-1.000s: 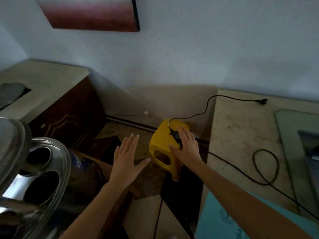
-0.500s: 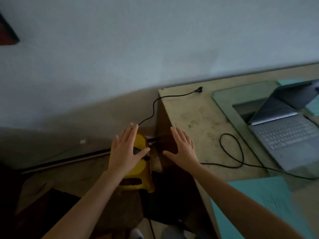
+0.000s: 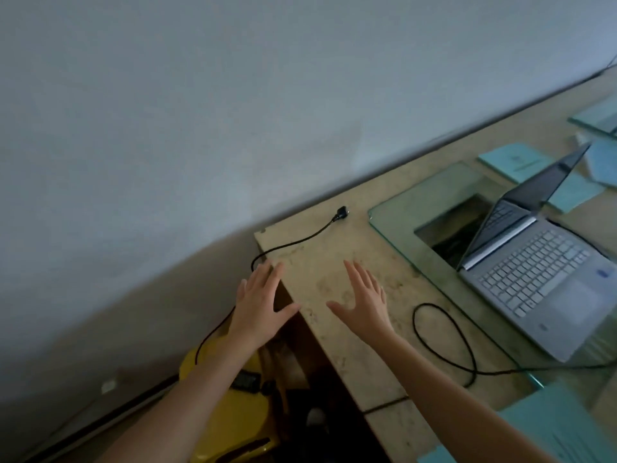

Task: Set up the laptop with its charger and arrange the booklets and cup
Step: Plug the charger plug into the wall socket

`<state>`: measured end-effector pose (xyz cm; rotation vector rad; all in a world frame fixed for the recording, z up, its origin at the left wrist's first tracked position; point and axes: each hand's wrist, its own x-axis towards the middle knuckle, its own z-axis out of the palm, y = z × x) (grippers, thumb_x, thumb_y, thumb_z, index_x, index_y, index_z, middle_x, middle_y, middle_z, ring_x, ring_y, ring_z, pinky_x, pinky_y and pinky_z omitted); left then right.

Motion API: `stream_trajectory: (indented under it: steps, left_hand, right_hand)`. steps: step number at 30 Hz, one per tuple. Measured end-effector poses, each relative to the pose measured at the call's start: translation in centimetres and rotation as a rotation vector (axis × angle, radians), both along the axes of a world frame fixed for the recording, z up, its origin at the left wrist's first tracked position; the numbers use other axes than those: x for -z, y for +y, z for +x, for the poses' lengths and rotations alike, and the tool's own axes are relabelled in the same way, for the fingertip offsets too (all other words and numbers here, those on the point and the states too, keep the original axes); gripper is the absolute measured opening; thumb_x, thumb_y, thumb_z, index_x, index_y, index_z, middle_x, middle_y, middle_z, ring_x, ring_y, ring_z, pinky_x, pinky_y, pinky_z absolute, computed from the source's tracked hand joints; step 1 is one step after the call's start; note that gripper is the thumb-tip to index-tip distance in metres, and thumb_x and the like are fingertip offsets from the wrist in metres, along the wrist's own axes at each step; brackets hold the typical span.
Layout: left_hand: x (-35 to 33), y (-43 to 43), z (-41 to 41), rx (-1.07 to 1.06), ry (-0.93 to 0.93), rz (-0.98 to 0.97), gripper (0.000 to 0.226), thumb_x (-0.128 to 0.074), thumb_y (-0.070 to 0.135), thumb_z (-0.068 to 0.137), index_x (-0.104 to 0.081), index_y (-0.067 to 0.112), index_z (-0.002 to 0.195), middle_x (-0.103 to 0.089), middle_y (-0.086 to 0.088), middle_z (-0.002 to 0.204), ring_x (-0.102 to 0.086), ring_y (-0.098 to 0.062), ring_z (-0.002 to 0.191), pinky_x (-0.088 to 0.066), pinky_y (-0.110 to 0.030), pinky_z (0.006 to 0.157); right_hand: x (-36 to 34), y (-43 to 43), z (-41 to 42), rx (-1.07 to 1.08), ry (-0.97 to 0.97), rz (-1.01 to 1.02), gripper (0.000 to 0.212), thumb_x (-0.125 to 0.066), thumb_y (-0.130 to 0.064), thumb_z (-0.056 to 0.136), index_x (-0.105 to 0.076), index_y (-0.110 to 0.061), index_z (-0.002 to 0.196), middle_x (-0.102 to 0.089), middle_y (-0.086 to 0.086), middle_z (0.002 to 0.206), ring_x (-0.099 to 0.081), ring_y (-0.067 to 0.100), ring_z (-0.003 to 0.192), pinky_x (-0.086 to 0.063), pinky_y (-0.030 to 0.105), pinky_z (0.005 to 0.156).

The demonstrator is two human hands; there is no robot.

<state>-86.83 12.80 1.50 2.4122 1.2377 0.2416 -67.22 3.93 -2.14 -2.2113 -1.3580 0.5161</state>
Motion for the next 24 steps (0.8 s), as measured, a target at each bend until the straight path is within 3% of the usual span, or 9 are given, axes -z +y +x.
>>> stream_trajectory:
  steps: [5, 9, 17, 19, 24]
  left_hand:
    - [0.3, 7.1, 7.8, 0.033, 0.03, -0.047, 0.071, -0.051, 0.051, 0.088, -0.024, 0.022, 0.146, -0.022, 0.001, 0.156, -0.021, -0.017, 0.143, -0.022, -0.038, 0.116]
    - [2.2, 10.9, 13.6, -0.005, -0.087, -0.137, 0.064, -0.054, 0.041, 0.087, -0.03, 0.021, 0.143, -0.033, 0.002, 0.148, -0.039, -0.015, 0.132, -0.034, -0.028, 0.102]
    - [6.7, 15.1, 22.6, -0.058, -0.099, -0.307, 0.062, -0.064, 0.027, 0.085, -0.037, 0.009, 0.138, -0.043, -0.011, 0.139, -0.046, -0.024, 0.126, -0.039, -0.035, 0.103]
    - [7.3, 15.6, 23.8, -0.122, -0.131, -0.34, 0.058, -0.066, 0.025, 0.083, -0.041, 0.009, 0.132, -0.049, -0.012, 0.133, -0.052, -0.027, 0.119, -0.044, -0.04, 0.099]
    - [7.8, 16.2, 23.1, -0.215, -0.255, -0.444, 0.034, -0.066, 0.018, 0.084, -0.053, 0.012, 0.115, -0.065, -0.01, 0.113, -0.063, -0.023, 0.093, -0.05, -0.033, 0.08]
  right_hand:
    - [1.2, 4.2, 4.7, 0.064, 0.058, 0.007, 0.087, -0.059, -0.057, 0.079, -0.006, -0.041, 0.147, -0.012, -0.006, 0.16, -0.008, 0.02, 0.147, -0.015, 0.049, 0.116]
    - [2.6, 6.0, 8.4, 0.119, 0.079, -0.064, 0.086, -0.058, -0.057, 0.079, -0.005, -0.042, 0.146, -0.009, -0.009, 0.16, -0.006, 0.017, 0.147, -0.013, 0.044, 0.117]
    - [4.5, 6.8, 11.2, 0.194, 0.137, -0.071, 0.085, -0.051, -0.06, 0.077, -0.002, -0.046, 0.145, -0.006, -0.014, 0.159, -0.003, 0.011, 0.147, -0.01, 0.044, 0.119]
    - [4.6, 7.0, 11.4, 0.213, 0.147, -0.055, 0.082, -0.05, -0.059, 0.078, -0.006, -0.045, 0.146, -0.01, -0.015, 0.158, -0.006, 0.01, 0.146, -0.009, 0.041, 0.119]
    - [4.5, 7.9, 11.4, 0.212, 0.168, -0.021, 0.077, -0.057, -0.048, 0.08, -0.018, -0.039, 0.146, -0.022, -0.015, 0.155, -0.016, 0.009, 0.144, -0.017, 0.037, 0.118]
